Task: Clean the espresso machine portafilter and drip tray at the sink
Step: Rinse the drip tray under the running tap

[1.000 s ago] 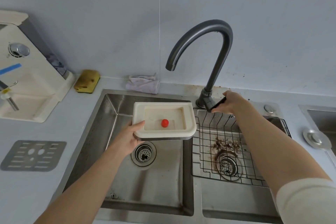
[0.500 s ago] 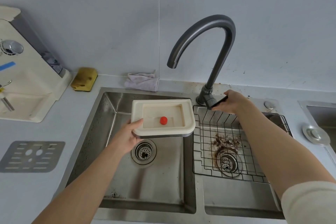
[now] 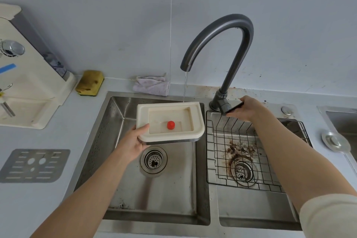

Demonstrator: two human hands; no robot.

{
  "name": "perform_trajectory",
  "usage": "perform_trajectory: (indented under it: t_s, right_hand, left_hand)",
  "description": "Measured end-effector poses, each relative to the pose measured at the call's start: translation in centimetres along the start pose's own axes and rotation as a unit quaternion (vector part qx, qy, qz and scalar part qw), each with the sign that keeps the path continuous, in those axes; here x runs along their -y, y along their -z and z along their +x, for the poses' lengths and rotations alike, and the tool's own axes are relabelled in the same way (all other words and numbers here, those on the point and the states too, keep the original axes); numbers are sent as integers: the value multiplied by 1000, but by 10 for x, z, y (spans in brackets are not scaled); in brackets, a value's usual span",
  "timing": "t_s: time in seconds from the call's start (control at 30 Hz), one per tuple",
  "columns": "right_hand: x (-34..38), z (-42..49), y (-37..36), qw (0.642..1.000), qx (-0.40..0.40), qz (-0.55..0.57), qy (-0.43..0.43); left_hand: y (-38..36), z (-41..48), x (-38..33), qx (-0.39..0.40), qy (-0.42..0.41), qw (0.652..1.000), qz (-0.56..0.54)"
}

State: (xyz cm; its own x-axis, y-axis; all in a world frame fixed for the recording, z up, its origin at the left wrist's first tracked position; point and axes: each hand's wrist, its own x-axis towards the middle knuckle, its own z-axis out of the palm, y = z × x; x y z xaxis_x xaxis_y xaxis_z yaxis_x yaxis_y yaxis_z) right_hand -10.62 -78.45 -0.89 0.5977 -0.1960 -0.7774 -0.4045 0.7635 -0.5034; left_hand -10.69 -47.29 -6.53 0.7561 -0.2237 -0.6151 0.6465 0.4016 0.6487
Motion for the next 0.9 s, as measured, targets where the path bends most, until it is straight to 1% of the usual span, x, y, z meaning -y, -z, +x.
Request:
perform_trajectory:
  t_s: [0.13, 0.3, 0.37, 0.47, 0.5, 0.53, 0.6, 0.67, 0.73, 0.8, 0.9]
  right_hand:
    - [1, 2, 1, 1000, 2, 16, -2]
    - [-1, 7, 4, 997, 2, 72, -19]
    - [-4, 6, 4, 993, 2, 114, -27]
    - [-15, 0, 2, 991, 3, 136, 3]
    - [-20, 0, 1, 994, -4, 107, 22]
    - [-27, 0, 2, 998, -19, 54, 37]
    - [-45, 1, 2, 993, -46, -92, 58]
    - [-64, -4, 0, 978, -14, -200, 55]
    - [-79, -11, -5, 964, 50, -259, 43]
    - [-88, -17, -10, 944, 94, -312, 48]
    - [-95, -19, -14, 924, 105, -357, 85]
  left_hand:
    - [4, 2, -1, 9, -2, 1000, 6]
    - [8, 4, -2, 6, -7, 1000, 6]
    - [9, 5, -2, 9, -9, 1000, 6]
    - [11, 6, -4, 22, -13, 1000, 6]
    - [12, 7, -4, 27, -14, 1000, 6]
    - [13, 7, -5, 30, -15, 999, 5]
    - [16, 8, -6, 37, -18, 999, -4]
    - [17, 8, -6, 45, -21, 999, -7]
    - [17, 8, -6, 52, -25, 998, -3]
    - [16, 7, -6, 60, -25, 998, 3]
    - [15, 7, -5, 70, -12, 997, 2]
